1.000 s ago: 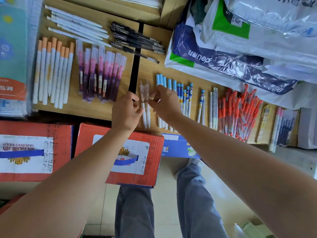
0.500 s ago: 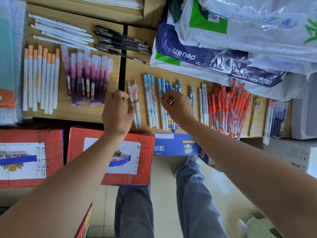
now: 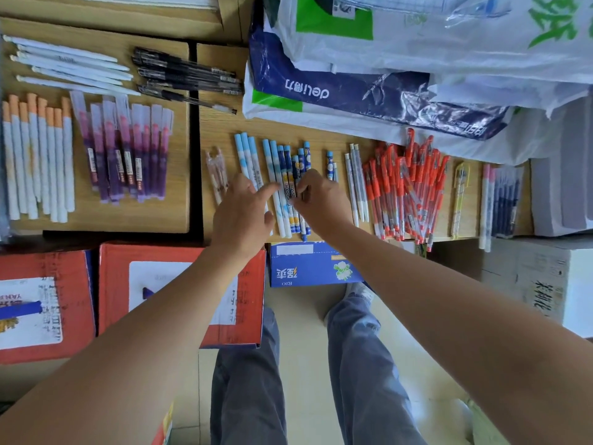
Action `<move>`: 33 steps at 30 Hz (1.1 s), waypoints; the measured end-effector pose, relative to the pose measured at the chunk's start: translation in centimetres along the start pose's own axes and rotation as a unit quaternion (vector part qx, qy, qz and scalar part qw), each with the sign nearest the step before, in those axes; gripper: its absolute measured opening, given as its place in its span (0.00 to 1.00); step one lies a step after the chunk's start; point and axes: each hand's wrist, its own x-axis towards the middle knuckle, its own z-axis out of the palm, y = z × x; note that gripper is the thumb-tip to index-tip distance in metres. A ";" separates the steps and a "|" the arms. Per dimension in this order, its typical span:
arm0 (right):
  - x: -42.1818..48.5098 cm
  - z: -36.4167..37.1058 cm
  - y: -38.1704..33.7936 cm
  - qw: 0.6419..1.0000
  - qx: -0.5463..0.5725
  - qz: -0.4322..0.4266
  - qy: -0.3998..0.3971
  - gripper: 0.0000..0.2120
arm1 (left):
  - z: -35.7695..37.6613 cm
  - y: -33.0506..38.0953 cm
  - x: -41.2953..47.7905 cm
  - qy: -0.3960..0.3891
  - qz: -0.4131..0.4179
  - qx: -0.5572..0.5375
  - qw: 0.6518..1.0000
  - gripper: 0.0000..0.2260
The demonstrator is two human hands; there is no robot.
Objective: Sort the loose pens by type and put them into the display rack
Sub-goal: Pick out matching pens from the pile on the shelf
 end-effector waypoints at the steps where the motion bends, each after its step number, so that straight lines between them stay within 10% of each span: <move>1: 0.0 -0.1 0.1 1.000 0.012 0.000 -0.003 0.07 | 0.2 0.0 0.0 -0.005 -0.002 0.005 1.000 0.23; 33: 0.1 0.9 -3.4 0.994 -0.102 0.036 -0.033 0.16 | -0.1 -1.5 1.0 0.050 -0.170 -0.111 0.978 0.12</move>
